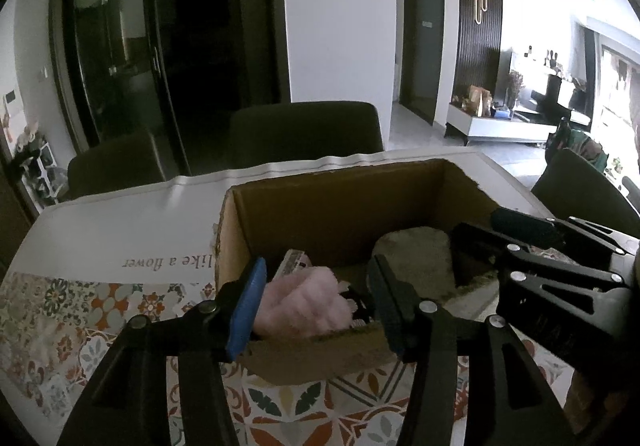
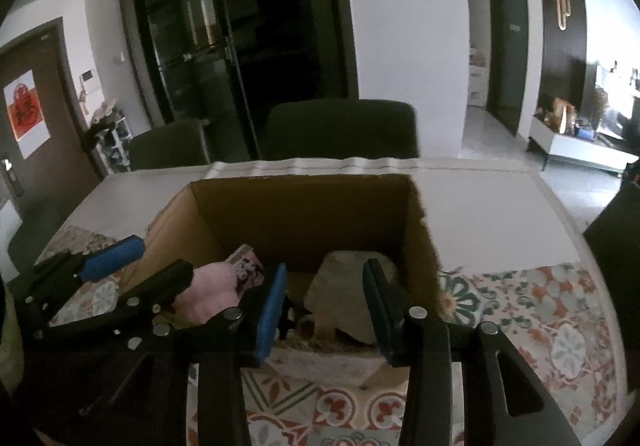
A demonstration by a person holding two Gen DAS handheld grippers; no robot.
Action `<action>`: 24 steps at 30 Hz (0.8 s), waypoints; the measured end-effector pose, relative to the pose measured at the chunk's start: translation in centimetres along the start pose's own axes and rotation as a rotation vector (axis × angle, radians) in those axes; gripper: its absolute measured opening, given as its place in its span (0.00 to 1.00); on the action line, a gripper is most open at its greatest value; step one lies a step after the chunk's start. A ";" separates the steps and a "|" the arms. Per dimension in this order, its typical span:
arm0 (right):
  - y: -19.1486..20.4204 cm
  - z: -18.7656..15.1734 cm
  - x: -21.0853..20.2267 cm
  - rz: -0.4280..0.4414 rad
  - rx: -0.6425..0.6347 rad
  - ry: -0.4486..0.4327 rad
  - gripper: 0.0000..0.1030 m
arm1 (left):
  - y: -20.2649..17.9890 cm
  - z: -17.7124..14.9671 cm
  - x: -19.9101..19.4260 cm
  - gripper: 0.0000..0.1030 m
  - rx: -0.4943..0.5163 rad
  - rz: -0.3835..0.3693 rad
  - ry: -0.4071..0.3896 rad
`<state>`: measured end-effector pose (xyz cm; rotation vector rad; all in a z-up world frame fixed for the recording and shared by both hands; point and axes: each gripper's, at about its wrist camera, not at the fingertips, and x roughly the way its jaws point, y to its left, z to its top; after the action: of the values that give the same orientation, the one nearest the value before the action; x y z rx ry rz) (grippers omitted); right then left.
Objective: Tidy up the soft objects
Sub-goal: 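Move both tools back toward the white cloth and white paper towel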
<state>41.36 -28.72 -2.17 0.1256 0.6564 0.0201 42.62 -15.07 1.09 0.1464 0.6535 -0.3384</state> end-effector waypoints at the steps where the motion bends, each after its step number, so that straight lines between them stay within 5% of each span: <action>1: 0.0 0.0 -0.3 -0.002 0.001 -0.003 0.40 | -0.1 -0.1 -0.4 0.51 -0.001 0.001 -0.004; 15: 0.3 -1.2 -7.0 -0.021 0.032 -0.083 0.55 | -1.1 -1.9 -7.4 0.56 -0.021 0.004 -0.064; 24: 0.8 -3.3 -9.9 -0.022 0.025 -0.097 0.56 | -1.6 -4.1 -10.4 0.57 -0.017 0.007 -0.069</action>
<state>31.55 -28.15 1.39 0.1422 0.5613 -0.0156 32.00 -12.86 4.19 0.1200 0.5874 -0.3295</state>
